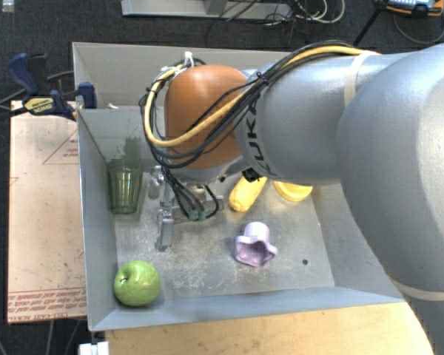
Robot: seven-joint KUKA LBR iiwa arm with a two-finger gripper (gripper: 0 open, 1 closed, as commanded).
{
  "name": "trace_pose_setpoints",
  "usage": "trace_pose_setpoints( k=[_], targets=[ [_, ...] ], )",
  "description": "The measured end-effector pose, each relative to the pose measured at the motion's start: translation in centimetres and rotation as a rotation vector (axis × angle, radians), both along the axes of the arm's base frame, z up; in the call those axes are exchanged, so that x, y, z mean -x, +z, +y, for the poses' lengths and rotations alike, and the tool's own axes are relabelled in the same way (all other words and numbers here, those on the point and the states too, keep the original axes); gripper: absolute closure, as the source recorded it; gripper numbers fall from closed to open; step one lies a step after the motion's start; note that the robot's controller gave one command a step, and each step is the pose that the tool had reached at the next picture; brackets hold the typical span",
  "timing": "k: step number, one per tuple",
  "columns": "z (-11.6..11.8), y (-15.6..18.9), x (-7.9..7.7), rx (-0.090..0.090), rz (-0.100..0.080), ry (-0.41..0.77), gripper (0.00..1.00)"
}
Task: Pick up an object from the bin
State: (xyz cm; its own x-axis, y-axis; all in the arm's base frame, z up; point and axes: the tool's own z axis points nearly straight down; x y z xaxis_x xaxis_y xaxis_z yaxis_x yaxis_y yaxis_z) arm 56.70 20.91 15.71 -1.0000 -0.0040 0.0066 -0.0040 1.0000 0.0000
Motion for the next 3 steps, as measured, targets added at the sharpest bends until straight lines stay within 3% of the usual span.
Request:
trace_pose_setpoints(
  k=[1,2,3],
  targets=[
    [-0.1,0.5,-0.2,-0.001,-0.007,-0.004,0.00],
    [-5.4,-2.9,-1.4,-0.003,-0.006,0.080,0.00],
    [-8.0,-3.1,-2.0,0.000,-0.002,0.104,0.00]
  ],
)
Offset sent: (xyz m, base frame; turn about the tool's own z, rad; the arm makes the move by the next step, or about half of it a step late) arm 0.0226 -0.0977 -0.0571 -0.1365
